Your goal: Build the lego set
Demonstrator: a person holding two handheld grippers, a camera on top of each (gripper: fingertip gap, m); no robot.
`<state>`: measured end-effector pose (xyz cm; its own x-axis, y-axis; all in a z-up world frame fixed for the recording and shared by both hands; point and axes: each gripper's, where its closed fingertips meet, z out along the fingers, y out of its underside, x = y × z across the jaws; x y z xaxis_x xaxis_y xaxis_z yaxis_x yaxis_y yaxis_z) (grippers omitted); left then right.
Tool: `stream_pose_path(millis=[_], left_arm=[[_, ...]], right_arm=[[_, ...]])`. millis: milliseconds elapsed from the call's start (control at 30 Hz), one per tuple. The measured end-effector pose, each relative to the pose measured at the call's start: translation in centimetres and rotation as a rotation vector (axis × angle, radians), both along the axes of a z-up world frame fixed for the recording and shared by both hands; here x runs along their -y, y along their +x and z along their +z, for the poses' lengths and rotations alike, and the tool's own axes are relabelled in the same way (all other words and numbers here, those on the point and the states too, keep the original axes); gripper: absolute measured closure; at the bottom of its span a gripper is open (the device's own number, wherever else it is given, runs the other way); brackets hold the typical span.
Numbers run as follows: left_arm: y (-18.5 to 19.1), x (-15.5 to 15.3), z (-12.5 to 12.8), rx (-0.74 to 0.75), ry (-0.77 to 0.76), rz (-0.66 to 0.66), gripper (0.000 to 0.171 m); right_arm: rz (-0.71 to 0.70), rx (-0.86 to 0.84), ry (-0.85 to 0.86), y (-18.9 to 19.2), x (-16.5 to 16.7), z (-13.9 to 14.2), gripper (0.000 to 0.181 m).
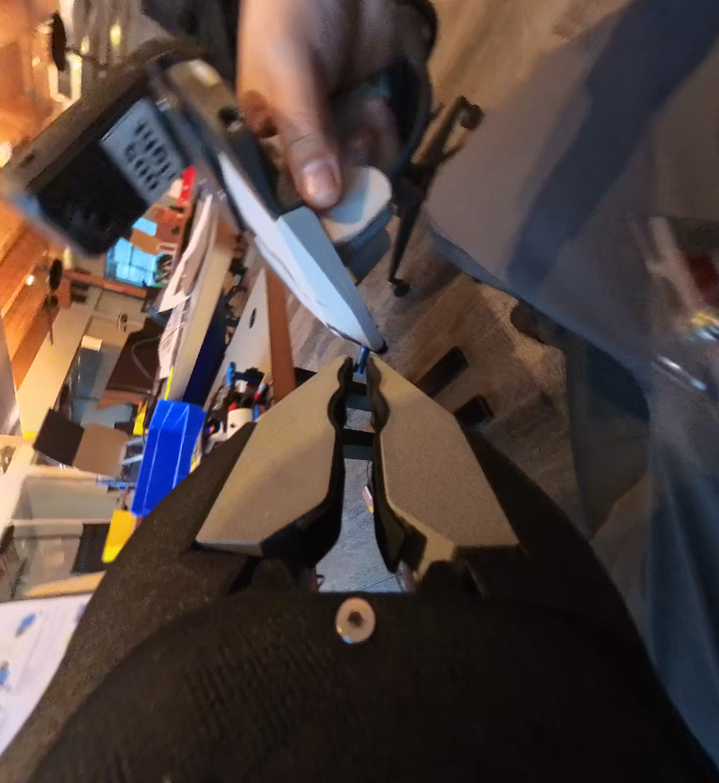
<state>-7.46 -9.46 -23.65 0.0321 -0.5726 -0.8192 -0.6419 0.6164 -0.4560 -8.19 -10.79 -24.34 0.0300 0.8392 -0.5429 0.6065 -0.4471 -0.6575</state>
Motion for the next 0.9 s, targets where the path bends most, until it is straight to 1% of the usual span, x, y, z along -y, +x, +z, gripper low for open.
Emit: stream_pose_path(millis=[67,133,200,300,367,433,533,600,633,900], left_arm=[[-0.2,-0.8,1.9,0.12,-0.042,0.046,0.169],[-0.4,-1.4,3.4,0.221,-0.089,0.088,0.169],[-0.7,-1.7,4.2,0.29,-0.119,0.115,0.169],[-0.9,-1.9,4.7,0.337,-0.135,0.126,0.169],[-1.1,-2.0,5.0,0.358,-0.138,0.133,0.169],[-1.1,-2.1,5.1,0.368,-0.133,0.136,0.169],[-1.1,-2.1,5.1,0.369,-0.128,0.138,0.169],[-1.0,-2.1,5.2,0.369,-0.131,0.138,0.169],[-1.0,-2.1,5.1,0.367,-0.128,0.139,0.169],[-0.9,-2.3,4.6,0.337,-0.124,0.148,0.169]], right_arm=[[-0.063,-0.135,0.0,-0.2,-1.2,2.5,0.177],[-0.106,-0.241,0.05,-0.4,-2.1,4.4,0.177],[-0.134,-0.294,0.116,-0.5,-2.6,5.5,0.177],[-0.175,-0.33,0.186,-0.5,-3.3,6.3,0.172],[-0.178,-0.366,0.208,-0.5,-3.3,7.0,0.172],[-0.169,-0.378,0.219,-0.6,-3.1,7.2,0.171],[-0.166,-0.341,0.241,-0.9,-3.1,6.6,0.169],[-0.161,-0.314,0.262,-1.0,-3.0,6.1,0.171],[-0.158,-0.314,0.274,-1.1,-3.0,6.1,0.176],[-0.162,-0.306,0.274,-1.1,-3.1,5.6,0.177]])
